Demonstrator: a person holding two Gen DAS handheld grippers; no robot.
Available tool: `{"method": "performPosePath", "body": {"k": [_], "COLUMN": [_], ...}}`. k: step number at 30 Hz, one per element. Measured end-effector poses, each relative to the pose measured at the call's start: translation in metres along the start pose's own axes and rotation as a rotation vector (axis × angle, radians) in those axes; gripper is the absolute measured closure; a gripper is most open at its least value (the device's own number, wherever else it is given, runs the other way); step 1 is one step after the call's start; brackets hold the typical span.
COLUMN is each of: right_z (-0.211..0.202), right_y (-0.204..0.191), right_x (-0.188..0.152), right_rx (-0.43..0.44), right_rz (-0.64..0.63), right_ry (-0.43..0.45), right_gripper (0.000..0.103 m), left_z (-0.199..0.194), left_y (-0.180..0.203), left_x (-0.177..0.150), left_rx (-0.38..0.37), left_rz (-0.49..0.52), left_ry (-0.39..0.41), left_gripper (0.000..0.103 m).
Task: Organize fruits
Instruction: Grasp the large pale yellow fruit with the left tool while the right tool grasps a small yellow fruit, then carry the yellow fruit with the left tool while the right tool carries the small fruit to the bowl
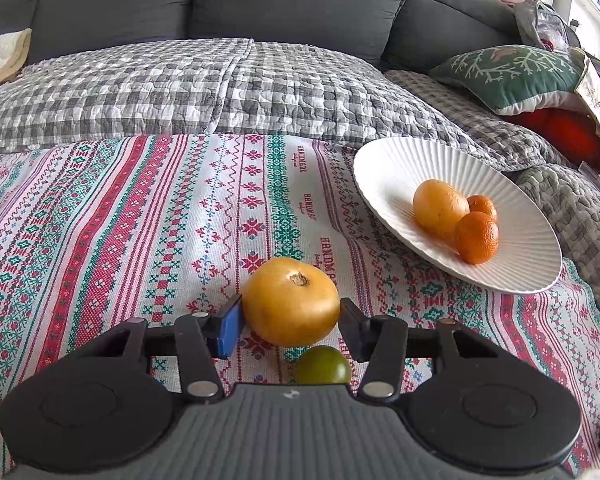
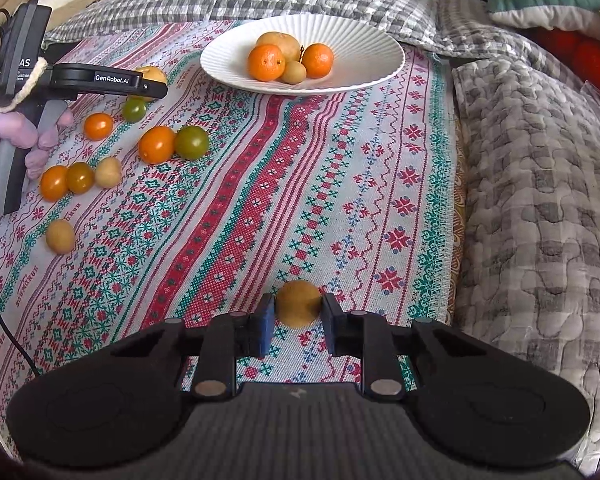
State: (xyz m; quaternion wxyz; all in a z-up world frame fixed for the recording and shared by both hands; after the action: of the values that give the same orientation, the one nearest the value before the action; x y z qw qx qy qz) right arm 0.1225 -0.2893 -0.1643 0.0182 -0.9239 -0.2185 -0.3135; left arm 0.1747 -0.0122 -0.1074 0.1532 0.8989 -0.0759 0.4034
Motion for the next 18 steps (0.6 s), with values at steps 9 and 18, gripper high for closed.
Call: {"method": "performPosePath", "body": {"k": [9, 18], "right_z": [-0.004, -0.006], "right_y": [0.004, 0.01], "right_x": [0.012, 0.03], "right_rx": [-0.019, -0.047], "right_rz": [0.049, 0.142], "right_ry": [0.038, 0.07], "right_gripper": [0.081, 0.081], "left_z": [-0.005, -0.016], "left_y": [0.002, 0.014], "left_x": [0.004, 0.009], "left_rx": [-0.021, -0.05], "left_rz": [0.002, 0.029], "left_ry": [0.001, 0.02], "left_gripper": [0.058, 0.058]}}
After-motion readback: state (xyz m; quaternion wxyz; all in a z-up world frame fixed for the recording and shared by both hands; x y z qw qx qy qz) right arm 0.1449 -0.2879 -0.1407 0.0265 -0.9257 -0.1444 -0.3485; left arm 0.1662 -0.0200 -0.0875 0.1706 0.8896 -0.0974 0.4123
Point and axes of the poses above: each gripper's, at about its wrist camera, not at the fingertips, and z roughly the way its jaws point, y to its right, x to its top, the point moved 7 cm from there along z, roughly the way its jaws point, and after that the axes turned 10 degrees about -x, right-handed, at the moved point
